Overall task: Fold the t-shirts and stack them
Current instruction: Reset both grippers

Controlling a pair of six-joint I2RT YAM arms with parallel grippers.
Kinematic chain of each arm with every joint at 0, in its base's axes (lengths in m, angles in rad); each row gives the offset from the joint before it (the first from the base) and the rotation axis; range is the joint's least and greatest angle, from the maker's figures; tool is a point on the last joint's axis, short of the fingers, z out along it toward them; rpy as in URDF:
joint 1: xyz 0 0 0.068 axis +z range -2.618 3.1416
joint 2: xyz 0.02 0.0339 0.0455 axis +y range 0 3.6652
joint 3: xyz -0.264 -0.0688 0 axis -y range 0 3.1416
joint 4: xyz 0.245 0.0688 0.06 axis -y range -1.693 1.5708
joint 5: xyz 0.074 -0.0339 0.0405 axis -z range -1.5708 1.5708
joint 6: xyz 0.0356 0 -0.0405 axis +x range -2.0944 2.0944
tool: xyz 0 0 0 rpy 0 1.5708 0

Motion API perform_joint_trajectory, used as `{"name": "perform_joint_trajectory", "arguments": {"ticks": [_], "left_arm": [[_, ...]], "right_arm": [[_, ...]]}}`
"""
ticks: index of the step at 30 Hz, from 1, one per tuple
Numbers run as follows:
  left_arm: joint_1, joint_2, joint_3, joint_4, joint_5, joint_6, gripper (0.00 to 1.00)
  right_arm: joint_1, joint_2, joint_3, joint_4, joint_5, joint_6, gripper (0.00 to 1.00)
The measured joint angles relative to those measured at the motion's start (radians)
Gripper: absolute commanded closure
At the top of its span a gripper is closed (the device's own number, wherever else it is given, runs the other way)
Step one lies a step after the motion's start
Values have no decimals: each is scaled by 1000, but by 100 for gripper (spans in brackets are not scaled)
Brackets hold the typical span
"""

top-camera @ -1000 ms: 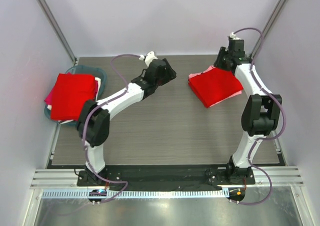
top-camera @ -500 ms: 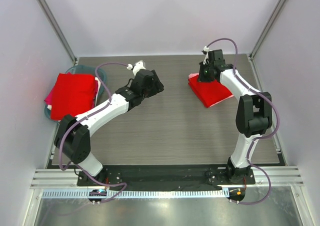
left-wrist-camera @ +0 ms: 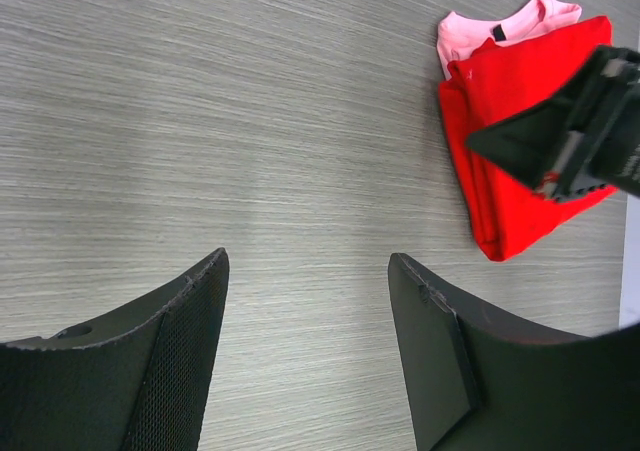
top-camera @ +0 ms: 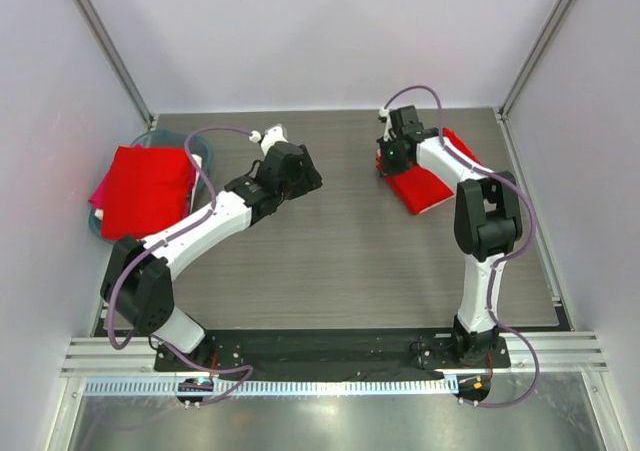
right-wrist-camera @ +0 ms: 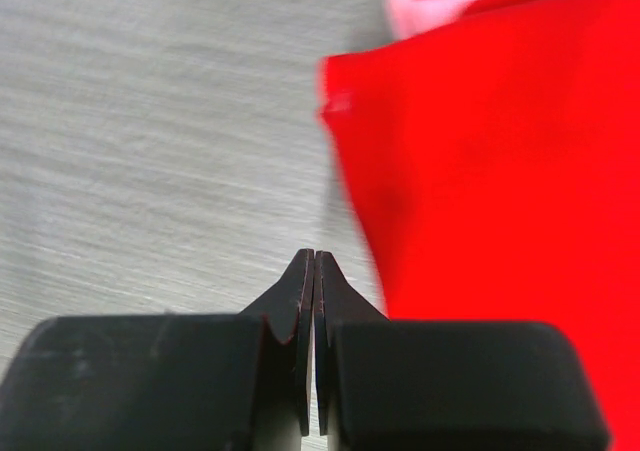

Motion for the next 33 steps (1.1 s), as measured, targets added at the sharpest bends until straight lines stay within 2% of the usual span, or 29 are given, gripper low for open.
{"name": "perform_joint_trajectory", "arguments": {"ticks": [6,19,33], "left_arm": [[0,0,-3,-7,-1,0,35],[1,0,-16,-9,-19,12,36],[1,1,-16,-10,-37,45,34]], "right_arm": [[71,51,29,-26,94,-30,97],[87,185,108,-45,367,-48,99],[77,343,342,-90,559,18,99]]}}
